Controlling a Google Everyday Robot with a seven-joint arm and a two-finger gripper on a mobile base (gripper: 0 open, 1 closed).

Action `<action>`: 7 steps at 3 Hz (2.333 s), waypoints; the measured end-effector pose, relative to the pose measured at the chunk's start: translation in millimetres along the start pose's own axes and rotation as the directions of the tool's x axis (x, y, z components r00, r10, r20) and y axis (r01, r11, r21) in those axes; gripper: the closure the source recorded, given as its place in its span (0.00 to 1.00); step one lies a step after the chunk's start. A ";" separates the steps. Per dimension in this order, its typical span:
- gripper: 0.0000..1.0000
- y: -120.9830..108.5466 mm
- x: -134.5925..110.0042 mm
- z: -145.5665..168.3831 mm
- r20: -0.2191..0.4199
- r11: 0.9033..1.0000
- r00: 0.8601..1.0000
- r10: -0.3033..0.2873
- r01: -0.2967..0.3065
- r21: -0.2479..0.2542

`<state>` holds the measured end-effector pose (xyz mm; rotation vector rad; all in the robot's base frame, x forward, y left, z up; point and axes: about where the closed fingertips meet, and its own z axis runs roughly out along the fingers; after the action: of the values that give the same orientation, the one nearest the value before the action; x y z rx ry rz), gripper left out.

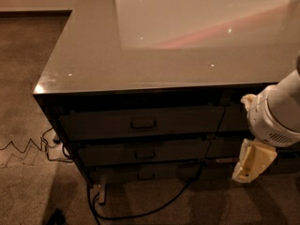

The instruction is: Open top drawer

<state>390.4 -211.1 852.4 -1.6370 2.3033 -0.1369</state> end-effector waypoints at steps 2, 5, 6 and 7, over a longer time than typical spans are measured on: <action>0.00 8.0 -11.0 0.3 0.054 0.999 0.998 -0.044 0.044 0.016; 0.00 43.3 -92.3 72.0 0.194 0.962 0.947 -0.255 0.269 -0.046; 0.00 31.5 -102.7 92.5 0.148 0.958 0.950 -0.276 0.284 -0.039; 0.00 12.8 -121.9 113.7 0.086 0.964 0.962 -0.260 0.263 -0.025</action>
Offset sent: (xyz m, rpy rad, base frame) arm -0.0120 0.0353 0.0003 0.0884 -0.1037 0.1444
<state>449.9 -81.3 765.3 -1.9234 2.0316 -0.0853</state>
